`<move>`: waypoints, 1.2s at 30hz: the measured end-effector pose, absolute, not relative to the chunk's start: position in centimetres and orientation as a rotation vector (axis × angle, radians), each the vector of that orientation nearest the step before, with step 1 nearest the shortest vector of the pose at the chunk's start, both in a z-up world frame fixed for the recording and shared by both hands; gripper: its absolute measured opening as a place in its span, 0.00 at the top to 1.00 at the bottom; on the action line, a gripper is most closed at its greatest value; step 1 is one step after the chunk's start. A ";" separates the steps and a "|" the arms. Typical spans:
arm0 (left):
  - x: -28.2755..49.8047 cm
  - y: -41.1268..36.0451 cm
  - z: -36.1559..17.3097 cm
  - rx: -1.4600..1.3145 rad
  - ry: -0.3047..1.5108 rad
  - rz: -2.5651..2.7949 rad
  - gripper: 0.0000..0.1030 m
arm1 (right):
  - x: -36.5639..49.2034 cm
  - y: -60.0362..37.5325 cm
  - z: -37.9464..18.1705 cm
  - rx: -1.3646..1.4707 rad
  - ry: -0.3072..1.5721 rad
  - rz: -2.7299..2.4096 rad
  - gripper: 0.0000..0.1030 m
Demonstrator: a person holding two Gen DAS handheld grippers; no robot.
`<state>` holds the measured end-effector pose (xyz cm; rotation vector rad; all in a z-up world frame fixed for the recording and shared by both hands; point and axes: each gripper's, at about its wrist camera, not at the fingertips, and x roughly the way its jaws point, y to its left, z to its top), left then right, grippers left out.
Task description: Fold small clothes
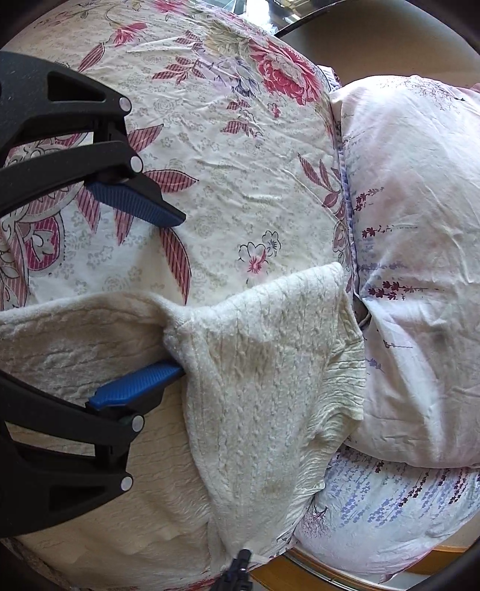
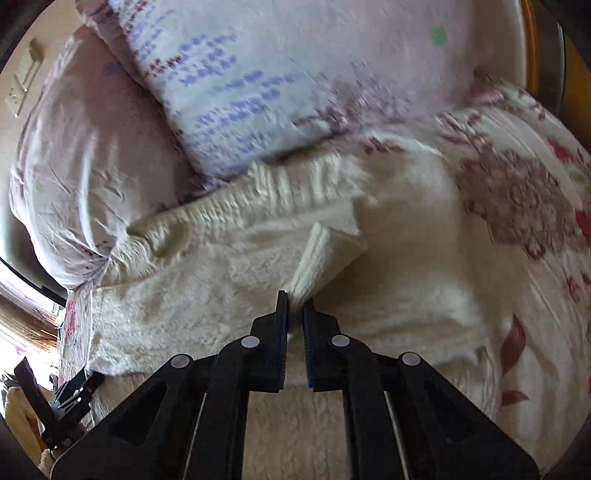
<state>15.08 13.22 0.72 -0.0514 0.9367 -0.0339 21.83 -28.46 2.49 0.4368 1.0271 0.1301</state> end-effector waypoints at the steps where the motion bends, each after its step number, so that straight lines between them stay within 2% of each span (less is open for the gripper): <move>1: 15.0 13.2 0.8 -0.049 0.938 -0.034 0.27 | 21.3 -29.3 1.6 0.490 1.059 0.125 0.88; 3: 15.0 13.1 0.8 -0.048 0.941 -0.033 0.27 | 20.7 -30.5 1.1 0.598 1.061 0.130 0.77; 5: 15.1 13.2 0.8 -0.051 0.943 -0.033 0.26 | 21.0 -31.0 1.4 0.656 1.046 0.137 0.51; 7: 15.1 13.2 0.8 -0.052 0.944 -0.033 0.26 | 21.5 -31.3 1.8 0.659 1.026 0.113 0.46; 10: 15.1 13.3 0.7 -0.055 0.943 -0.031 0.26 | 22.4 -32.1 1.4 0.707 1.029 0.086 0.48; 12: 15.1 13.3 0.7 -0.059 0.942 -0.027 0.26 | 22.8 -32.8 0.9 0.733 1.030 0.074 0.55; 13: 15.1 13.3 0.7 -0.059 0.940 -0.025 0.25 | 23.0 -32.8 0.9 0.718 1.032 0.065 0.71; 14: 15.1 13.3 0.7 -0.060 0.939 -0.022 0.25 | 23.3 -32.8 0.9 0.702 1.037 0.071 0.92; 20: 15.2 13.4 0.6 -0.063 0.940 -0.015 0.25 | 21.9 -32.7 3.4 0.633 0.931 0.063 0.94; 28: 15.3 13.5 0.7 -0.068 0.942 -0.012 0.23 | 20.0 -32.2 1.1 0.490 1.001 -0.014 0.93; 32: 14.8 14.2 0.9 -0.094 0.949 0.016 0.19 | 19.0 -31.9 3.3 0.414 0.948 -0.038 0.85; 36: 14.2 15.2 1.0 -0.119 0.948 0.027 0.18 | 19.0 -31.3 4.2 0.411 0.916 0.036 0.85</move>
